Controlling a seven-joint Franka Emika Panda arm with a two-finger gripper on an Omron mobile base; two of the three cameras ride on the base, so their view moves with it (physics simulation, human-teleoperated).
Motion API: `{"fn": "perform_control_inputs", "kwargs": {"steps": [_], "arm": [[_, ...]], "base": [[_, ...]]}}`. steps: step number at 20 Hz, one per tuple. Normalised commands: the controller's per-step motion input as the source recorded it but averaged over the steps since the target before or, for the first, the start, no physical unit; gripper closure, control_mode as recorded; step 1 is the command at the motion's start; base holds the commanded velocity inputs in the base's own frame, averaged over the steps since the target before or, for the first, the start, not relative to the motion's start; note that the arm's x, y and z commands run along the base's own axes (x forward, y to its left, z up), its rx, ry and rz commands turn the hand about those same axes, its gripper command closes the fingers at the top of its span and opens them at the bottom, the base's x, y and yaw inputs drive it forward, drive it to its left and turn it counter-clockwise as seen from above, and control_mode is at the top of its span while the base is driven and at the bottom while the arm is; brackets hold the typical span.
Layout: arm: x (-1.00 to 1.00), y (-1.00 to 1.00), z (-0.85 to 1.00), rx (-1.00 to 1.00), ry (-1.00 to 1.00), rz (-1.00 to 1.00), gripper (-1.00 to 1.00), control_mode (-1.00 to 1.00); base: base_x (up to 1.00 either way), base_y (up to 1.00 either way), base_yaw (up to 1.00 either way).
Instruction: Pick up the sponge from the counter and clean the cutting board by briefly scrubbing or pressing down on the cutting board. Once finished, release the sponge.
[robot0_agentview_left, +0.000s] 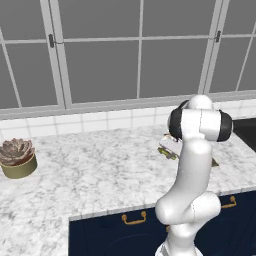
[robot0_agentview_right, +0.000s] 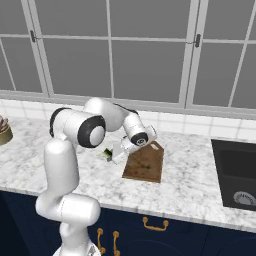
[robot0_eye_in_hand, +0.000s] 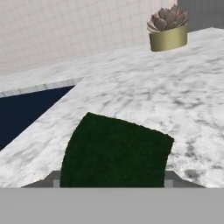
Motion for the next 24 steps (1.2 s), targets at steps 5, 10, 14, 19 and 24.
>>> {"fn": "perform_control_inputs", "kwargs": {"steps": [5, 10, 14, 19, 24], "arm": [[-0.5, -0.52, 0.72, 0.17, -0.37, 0.03, 1.0, -1.0], [-0.09, -1.0, 0.91, 0.2, -0.43, 0.0, 1.0, -1.0], [0.32, -1.0, 0.34, 0.01, -0.23, 0.0, 1.0, -1.0], [0.28, -0.95, -0.56, -0.06, -0.04, 0.0, 1.0, -1.0], [0.0, -0.24, -0.96, -0.09, 0.02, 0.0, 1.0, -1.0]], "base": [[0.0, 0.0, 0.0], [0.0, 0.0, 0.0], [0.0, 0.0, 0.0], [0.0, 0.0, 0.0], [0.0, 0.0, 0.0]]}}
